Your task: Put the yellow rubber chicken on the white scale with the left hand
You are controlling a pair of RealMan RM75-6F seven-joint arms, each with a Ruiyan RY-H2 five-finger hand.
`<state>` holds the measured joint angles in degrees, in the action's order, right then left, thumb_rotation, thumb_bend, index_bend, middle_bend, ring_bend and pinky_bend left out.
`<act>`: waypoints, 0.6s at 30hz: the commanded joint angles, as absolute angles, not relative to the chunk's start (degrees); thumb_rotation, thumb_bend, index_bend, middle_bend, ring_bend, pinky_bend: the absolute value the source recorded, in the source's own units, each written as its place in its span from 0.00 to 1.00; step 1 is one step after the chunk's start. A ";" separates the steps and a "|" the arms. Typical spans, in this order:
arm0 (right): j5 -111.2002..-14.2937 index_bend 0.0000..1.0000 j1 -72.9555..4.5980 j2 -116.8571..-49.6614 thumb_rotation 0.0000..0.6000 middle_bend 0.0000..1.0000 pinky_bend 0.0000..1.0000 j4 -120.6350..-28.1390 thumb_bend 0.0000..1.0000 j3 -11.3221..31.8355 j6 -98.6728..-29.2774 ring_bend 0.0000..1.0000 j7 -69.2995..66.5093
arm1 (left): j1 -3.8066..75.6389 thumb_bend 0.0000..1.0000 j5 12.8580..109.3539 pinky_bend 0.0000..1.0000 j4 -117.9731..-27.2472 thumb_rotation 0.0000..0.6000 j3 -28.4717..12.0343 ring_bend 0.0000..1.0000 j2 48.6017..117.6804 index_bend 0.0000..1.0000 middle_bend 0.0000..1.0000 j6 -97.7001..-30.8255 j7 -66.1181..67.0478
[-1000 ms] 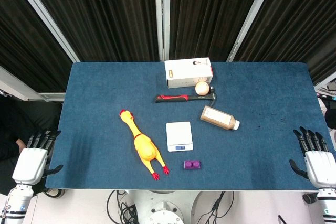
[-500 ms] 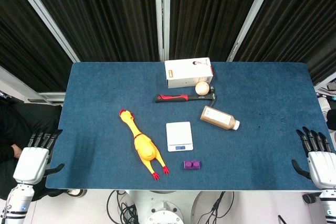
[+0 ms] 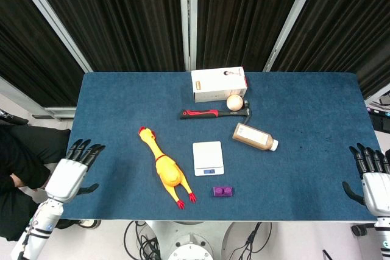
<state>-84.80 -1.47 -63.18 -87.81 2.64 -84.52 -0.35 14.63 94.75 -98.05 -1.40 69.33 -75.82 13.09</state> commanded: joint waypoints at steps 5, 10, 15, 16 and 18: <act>-84.75 0.00 -1.24 -62.69 1.00 0.00 0.00 -88.47 0.22 2.80 -85.06 0.00 -0.23 | 23.35 0.01 98.35 0.06 -98.33 1.00 -2.90 0.02 73.11 0.10 0.13 -66.77 12.12; -84.54 0.00 -0.75 -62.38 1.00 0.00 0.00 -88.19 0.22 2.70 -85.50 0.00 -0.73 | 28.37 0.01 99.68 0.06 -96.98 1.00 -3.31 0.02 75.83 0.10 0.13 -61.66 11.74; -84.03 0.00 -0.32 -62.32 1.00 0.00 0.00 -87.43 0.22 2.74 -85.66 0.00 -1.77 | 32.79 0.01 99.94 0.06 -94.41 1.00 -4.24 0.02 79.60 0.10 0.14 -58.58 9.38; -84.03 0.00 -0.25 -62.31 1.00 0.00 0.00 -87.30 0.22 2.71 -85.71 0.00 -1.94 | 33.52 0.01 99.96 0.06 -93.67 1.00 -4.24 0.02 80.29 0.10 0.14 -57.97 8.88; -83.94 0.00 -0.09 -62.30 1.00 0.00 0.00 -86.90 0.22 2.72 -85.81 0.00 -2.40 | 35.22 0.01 100.30 0.06 -91.59 1.00 -4.09 0.02 81.93 0.10 0.14 -56.76 7.60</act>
<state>-83.98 -0.15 -62.30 -86.99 2.72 -85.77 -2.31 33.82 99.96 -93.13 -4.03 80.55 -57.92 8.78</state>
